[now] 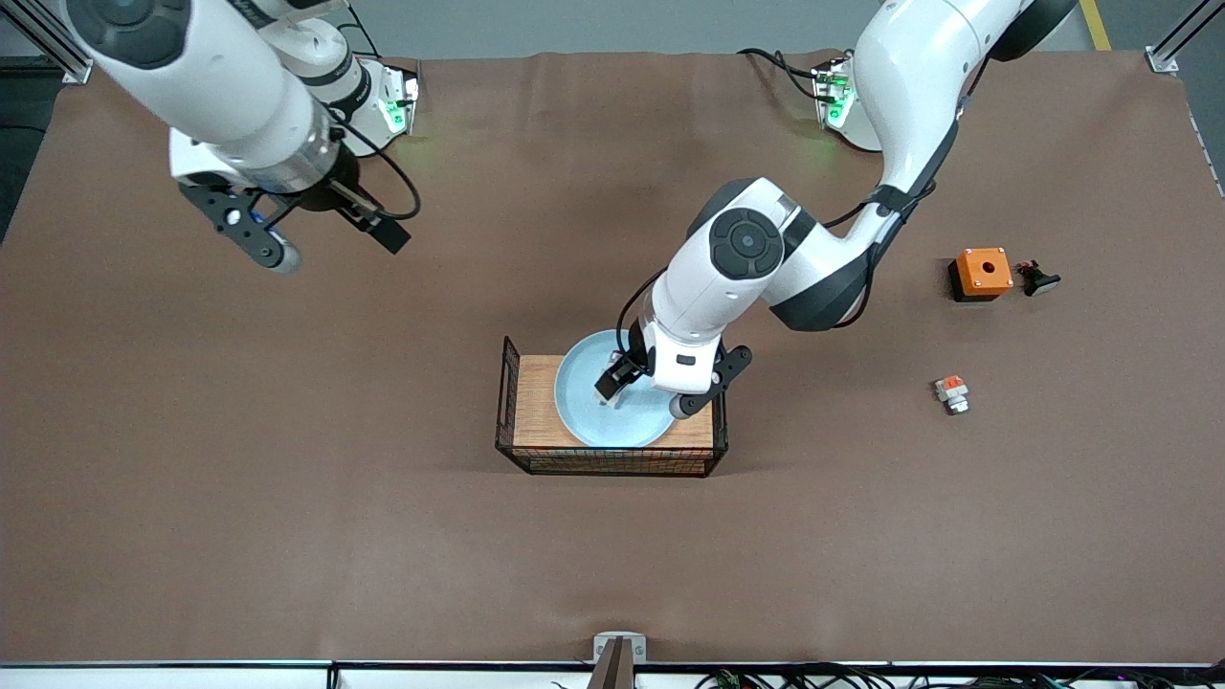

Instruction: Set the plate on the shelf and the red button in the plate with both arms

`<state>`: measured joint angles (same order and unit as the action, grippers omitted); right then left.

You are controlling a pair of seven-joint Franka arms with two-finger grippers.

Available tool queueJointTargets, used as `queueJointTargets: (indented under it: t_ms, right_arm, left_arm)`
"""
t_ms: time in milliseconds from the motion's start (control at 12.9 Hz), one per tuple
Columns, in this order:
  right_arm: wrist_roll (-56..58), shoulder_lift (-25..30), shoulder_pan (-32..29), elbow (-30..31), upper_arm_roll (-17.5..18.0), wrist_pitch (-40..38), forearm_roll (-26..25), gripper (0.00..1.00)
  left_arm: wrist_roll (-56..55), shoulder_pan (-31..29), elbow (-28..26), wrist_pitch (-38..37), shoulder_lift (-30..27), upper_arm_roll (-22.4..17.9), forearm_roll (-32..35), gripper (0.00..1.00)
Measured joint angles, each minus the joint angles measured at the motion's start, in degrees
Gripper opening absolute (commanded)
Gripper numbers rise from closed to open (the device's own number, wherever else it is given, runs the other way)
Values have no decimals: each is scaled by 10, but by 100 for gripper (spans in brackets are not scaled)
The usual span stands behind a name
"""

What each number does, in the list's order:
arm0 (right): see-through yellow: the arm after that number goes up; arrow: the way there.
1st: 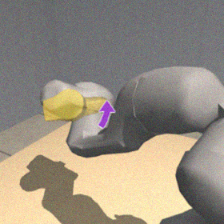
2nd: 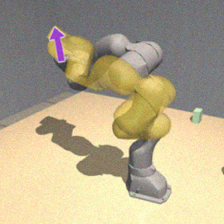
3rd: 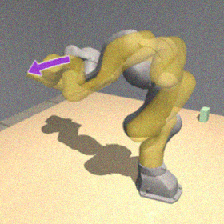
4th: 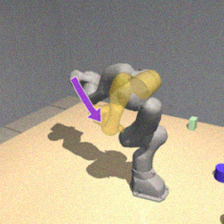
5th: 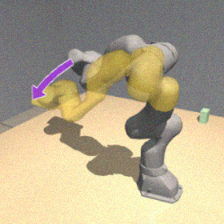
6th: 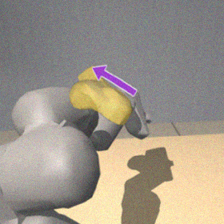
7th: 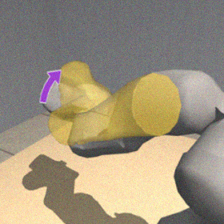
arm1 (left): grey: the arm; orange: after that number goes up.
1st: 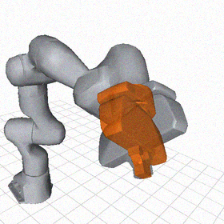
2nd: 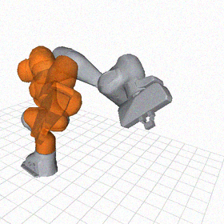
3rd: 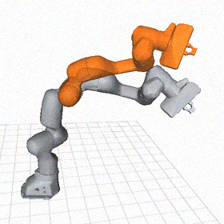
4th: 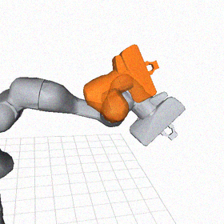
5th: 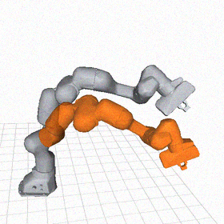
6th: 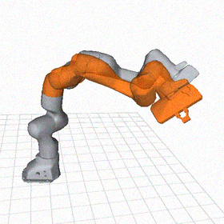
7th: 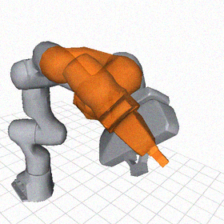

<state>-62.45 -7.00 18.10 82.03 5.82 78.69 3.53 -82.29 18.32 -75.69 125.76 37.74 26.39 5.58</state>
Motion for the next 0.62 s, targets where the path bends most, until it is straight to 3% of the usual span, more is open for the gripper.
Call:
queueJointTargets:
  t_ms: [386,618]
  right_arm:
    - [162,44,-69,60,-1,17,0,99]
    - [263,76,-109,117,-2,61,0,99]
  left_arm:
    - [38,-76,13,-141,-104,-5,3,100]
    - [120,-133,14,-239,-168,-6,4,100]
